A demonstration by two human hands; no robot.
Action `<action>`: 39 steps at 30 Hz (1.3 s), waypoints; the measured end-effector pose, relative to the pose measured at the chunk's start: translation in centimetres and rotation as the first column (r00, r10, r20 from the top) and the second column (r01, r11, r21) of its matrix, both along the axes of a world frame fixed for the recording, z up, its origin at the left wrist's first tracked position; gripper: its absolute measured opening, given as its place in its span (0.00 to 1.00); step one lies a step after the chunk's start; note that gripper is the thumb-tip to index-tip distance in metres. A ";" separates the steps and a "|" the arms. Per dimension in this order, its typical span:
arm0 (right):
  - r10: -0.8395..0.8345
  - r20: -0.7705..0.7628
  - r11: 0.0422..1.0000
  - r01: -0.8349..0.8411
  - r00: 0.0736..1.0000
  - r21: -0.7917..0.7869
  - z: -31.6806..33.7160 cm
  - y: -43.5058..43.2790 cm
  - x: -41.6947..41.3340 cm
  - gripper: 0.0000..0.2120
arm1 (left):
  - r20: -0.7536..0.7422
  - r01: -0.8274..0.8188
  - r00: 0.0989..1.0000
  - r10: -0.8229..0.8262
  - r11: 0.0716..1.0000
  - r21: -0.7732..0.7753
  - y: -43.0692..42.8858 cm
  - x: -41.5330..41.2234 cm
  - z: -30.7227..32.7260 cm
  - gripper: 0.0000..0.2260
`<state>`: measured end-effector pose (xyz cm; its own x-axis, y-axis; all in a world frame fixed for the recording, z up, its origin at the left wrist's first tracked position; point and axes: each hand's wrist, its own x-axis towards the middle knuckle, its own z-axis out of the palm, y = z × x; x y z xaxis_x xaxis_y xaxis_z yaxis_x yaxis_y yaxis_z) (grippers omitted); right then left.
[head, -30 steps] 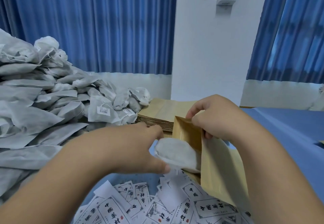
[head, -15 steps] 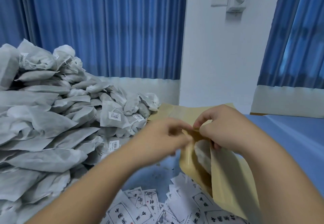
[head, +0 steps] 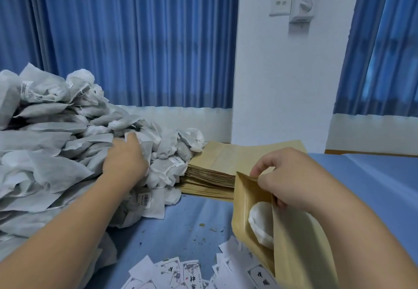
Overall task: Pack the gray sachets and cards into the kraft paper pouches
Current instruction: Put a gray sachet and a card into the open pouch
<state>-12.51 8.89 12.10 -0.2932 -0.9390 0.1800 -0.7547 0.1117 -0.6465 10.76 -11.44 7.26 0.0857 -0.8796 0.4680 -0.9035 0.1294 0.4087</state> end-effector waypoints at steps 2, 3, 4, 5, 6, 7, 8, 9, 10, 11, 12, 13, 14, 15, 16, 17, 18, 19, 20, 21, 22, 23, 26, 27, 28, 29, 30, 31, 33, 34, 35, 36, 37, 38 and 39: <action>0.001 -0.005 1.000 -0.001 1.000 0.005 -0.1 -0.1 0.0 0.14 | -0.087 0.042 0.995 -0.055 0.989 -0.140 0.3 0.1 0.7 0.19; 0.003 -0.008 1.000 -0.003 1.000 0.008 -0.2 -0.2 0.0 0.14 | -0.108 0.060 0.991 -0.084 0.976 -0.211 0.4 0.0 1.1 0.20; 0.004 -0.014 1.000 -0.004 1.000 0.011 -0.3 -0.3 0.1 0.14 | -0.112 0.073 0.988 -0.107 0.960 -0.272 0.5 -0.1 1.6 0.21; 0.005 -0.020 1.000 -0.004 1.000 0.014 -0.4 -0.4 0.1 0.14 | -0.100 0.083 0.988 -0.121 0.944 -0.321 0.5 -0.4 2.1 0.21; 0.004 -0.025 1.000 -0.004 1.000 0.016 -0.4 -0.4 0.1 0.14 | -0.075 0.096 0.988 -0.131 0.927 -0.362 0.4 -0.7 2.5 0.21; 0.004 -0.028 1.000 -0.003 1.000 0.020 -0.5 -0.4 0.1 0.13 | -0.036 0.116 0.989 -0.141 0.914 -0.388 0.3 -1.2 2.9 0.21; 0.004 -0.030 1.000 -0.003 1.000 0.023 -0.5 -0.5 0.1 0.13 | 0.012 0.140 0.989 -0.147 0.909 -0.393 0.1 -1.8 3.1 0.20; 0.003 -0.034 1.000 -0.002 0.999 0.026 -0.6 -0.5 0.1 0.13 | 0.077 0.155 0.988 -0.135 0.917 -0.367 -0.1 -2.5 3.2 0.20; 0.002 -0.038 1.000 -0.001 0.999 0.028 -0.6 -0.6 0.1 0.13 | 0.168 0.150 0.981 -0.099 0.934 -0.324 -0.5 -3.1 3.2 0.19; 0.000 -0.041 1.000 0.001 0.999 0.027 -0.7 -0.7 0.1 0.13 | 0.283 0.131 0.958 -0.048 0.950 -0.282 -1.0 -3.8 2.9 0.19; -0.001 -0.042 1.000 0.002 0.999 0.026 -0.7 -0.7 0.1 0.13 | 0.394 0.103 0.919 0.001 0.965 -0.243 -1.5 -4.5 2.4 0.18; -0.001 -0.043 1.000 0.002 0.999 0.025 -0.7 -0.7 0.0 0.13 | 0.473 0.065 0.880 0.042 0.976 -0.209 -2.0 -5.1 1.9 0.16; -0.001 -0.043 1.000 0.002 0.999 0.027 -0.7 -0.8 0.0 0.13 | 0.503 0.027 0.862 0.061 0.986 -0.166 -2.5 -5.5 1.4 0.15; 0.000 -0.042 1.000 0.001 0.999 0.030 -0.8 -0.8 -0.1 0.13 | 0.491 -0.012 0.868 0.070 0.993 -0.121 -2.9 -5.8 1.0 0.17; 0.001 -0.041 0.999 0.000 0.999 0.034 -0.8 -0.8 -0.1 0.13 | 0.471 -0.056 0.878 0.084 0.996 -0.072 -3.3 -6.0 0.5 0.22; 0.002 -0.040 0.999 -0.001 0.999 0.036 -0.8 -0.8 -0.2 0.13 | 0.472 -0.089 0.876 0.095 0.995 -0.036 -3.6 -6.1 0.1 0.26; 0.002 -0.038 0.999 0.000 0.999 0.038 -0.9 -0.8 -0.3 0.13 | 0.491 -0.110 0.864 0.111 0.993 -0.030 -4.0 -6.1 -0.2 0.29; 0.000 -0.034 0.999 0.001 0.999 0.039 -0.9 -0.9 -0.3 0.13 | 0.500 -0.117 0.857 0.122 0.992 -0.042 -4.3 -6.0 -0.4 0.28; -0.002 -0.033 0.999 0.003 0.999 0.041 -0.9 -0.9 -0.4 0.13 | 0.488 -0.110 0.863 0.127 0.992 -0.063 -4.5 -5.8 -0.5 0.26; -0.003 -0.035 0.999 0.005 0.999 0.041 -0.9 -1.0 -0.5 0.13 | 0.457 -0.093 0.882 0.118 0.993 -0.078 -4.6 -5.6 -0.5 0.22; -0.004 -0.039 0.999 0.005 0.999 0.041 -1.0 -1.0 -0.5 0.13 | 0.418 -0.072 0.903 0.103 0.994 -0.088 -4.5 -5.3 -0.4 0.19; -0.004 -0.041 0.999 0.005 0.999 0.040 -1.0 -1.0 -0.5 0.13 | 0.374 -0.052 0.923 0.084 0.994 -0.096 -4.2 -5.0 -0.2 0.17; -0.006 -0.037 0.999 0.008 0.999 0.044 -1.0 -1.1 -0.7 0.13 | 0.222 0.039 0.975 0.001 0.983 -0.179 -2.2 -4.5 0.6 0.15; -0.006 -0.037 0.999 0.008 0.999 0.047 -1.0 -1.0 -0.7 0.13 | 0.159 0.086 0.986 -0.051 0.972 -0.219 -1.1 -4.4 0.8 0.14; -0.007 -0.036 0.999 0.009 0.999 0.051 -0.9 -0.9 -0.8 0.13 | 0.083 0.155 0.987 -0.138 0.954 -0.255 0.2 -4.4 0.9 0.12; -0.008 -0.032 0.999 0.009 0.999 0.053 -0.8 -0.8 -0.8 0.13 | -0.002 0.247 0.966 -0.258 0.929 -0.277 1.6 -4.5 1.0 0.12; -0.009 -0.027 0.999 0.010 1.000 0.052 -0.6 -0.7 -0.9 0.13 | -0.091 0.351 0.916 -0.390 0.892 -0.283 3.1 -4.6 1.2 0.12; -0.010 -0.024 0.999 0.011 1.000 0.050 -0.5 -0.6 -1.0 0.13 | -0.184 0.451 0.842 -0.506 0.850 -0.274 4.7 -4.7 1.4 0.11; -0.013 -0.007 0.998 0.013 1.000 0.054 -0.3 -0.4 -1.1 0.13 | -0.404 0.615 0.655 -0.639 0.761 -0.207 7.7 -4.9 2.1 0.07; -0.011 0.002 0.998 0.011 1.000 0.059 -0.2 -0.3 -1.1 0.13 | -0.513 0.696 0.548 -0.661 0.700 -0.160 9.1 -4.9 2.4 0.07; -0.008 0.002 0.998 0.008 1.000 0.068 -0.2 -0.1 -1.1 0.13 | -0.607 0.780 0.434 -0.665 0.615 -0.117 10.0 -4.9 2.5 0.08; -0.002 -0.008 0.997 0.003 1.000 0.082 -0.2 -0.1 -1.2 0.12 | -0.681 0.852 0.333 -0.652 0.518 -0.080 10.6 -5.0 2.6 0.09; 0.004 -0.024 0.995 -0.002 1.000 0.103 -0.1 0.0 -1.2 0.11 | -0.724 0.905 0.256 -0.640 0.423 -0.054 11.1 -5.1 2.7 0.09; 0.008 -0.037 0.992 -0.004 0.999 0.124 0.0 0.0 -1.2 0.10 | -0.734 0.936 0.220 -0.643 0.352 -0.027 11.4 -5.1 2.6 0.07; 0.013 -0.044 0.990 -0.006 0.999 0.144 0.1 0.0 -1.2 0.08 | -0.719 0.948 0.229 -0.657 0.317 0.012 11.6 -5.2 2.6 0.05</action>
